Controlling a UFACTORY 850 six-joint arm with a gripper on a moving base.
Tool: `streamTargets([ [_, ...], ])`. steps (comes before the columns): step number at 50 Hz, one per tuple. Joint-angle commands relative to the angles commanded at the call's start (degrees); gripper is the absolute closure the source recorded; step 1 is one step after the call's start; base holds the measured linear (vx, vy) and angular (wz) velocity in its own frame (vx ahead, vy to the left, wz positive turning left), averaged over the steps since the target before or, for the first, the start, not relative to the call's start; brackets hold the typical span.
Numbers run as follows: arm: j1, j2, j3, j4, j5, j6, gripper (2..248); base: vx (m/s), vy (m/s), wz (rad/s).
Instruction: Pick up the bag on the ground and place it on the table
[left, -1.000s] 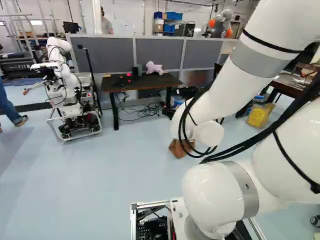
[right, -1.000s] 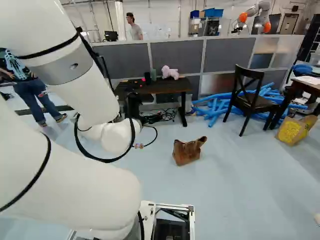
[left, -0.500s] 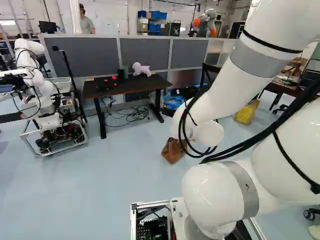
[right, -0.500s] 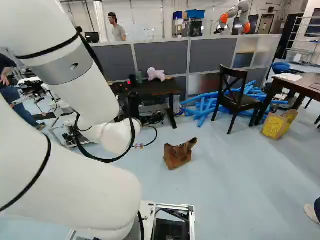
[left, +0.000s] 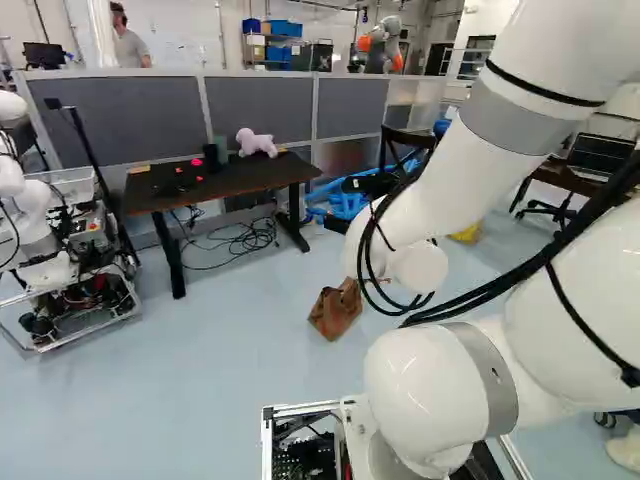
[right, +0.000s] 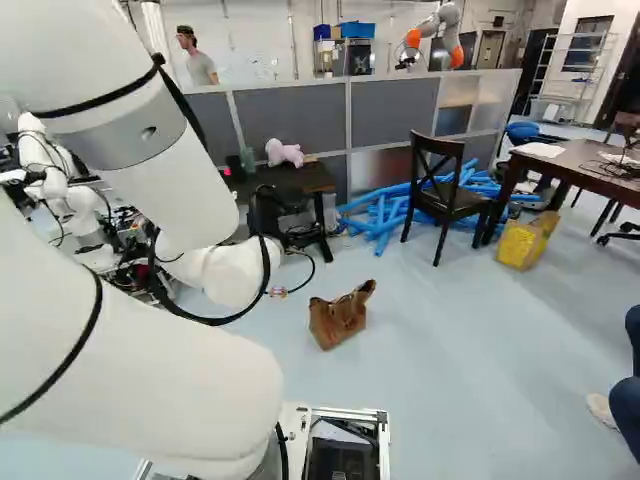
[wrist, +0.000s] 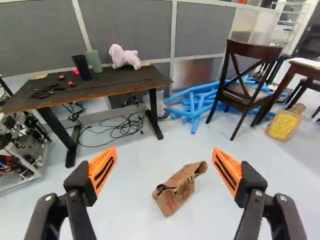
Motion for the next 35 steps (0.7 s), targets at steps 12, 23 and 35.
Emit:
streamTargets([
  [12,0.00,0.00,0.00,0.00,0.00,0.00,3,0.147,-0.041,-0.215],
  [23,0.00,0.00,0.00,0.00,0.00,0.00,3,0.150,-0.027,-0.144],
  [35,0.00,0.00,0.00,0.00,0.00,0.00,3,0.156,0.003,-0.013],
])
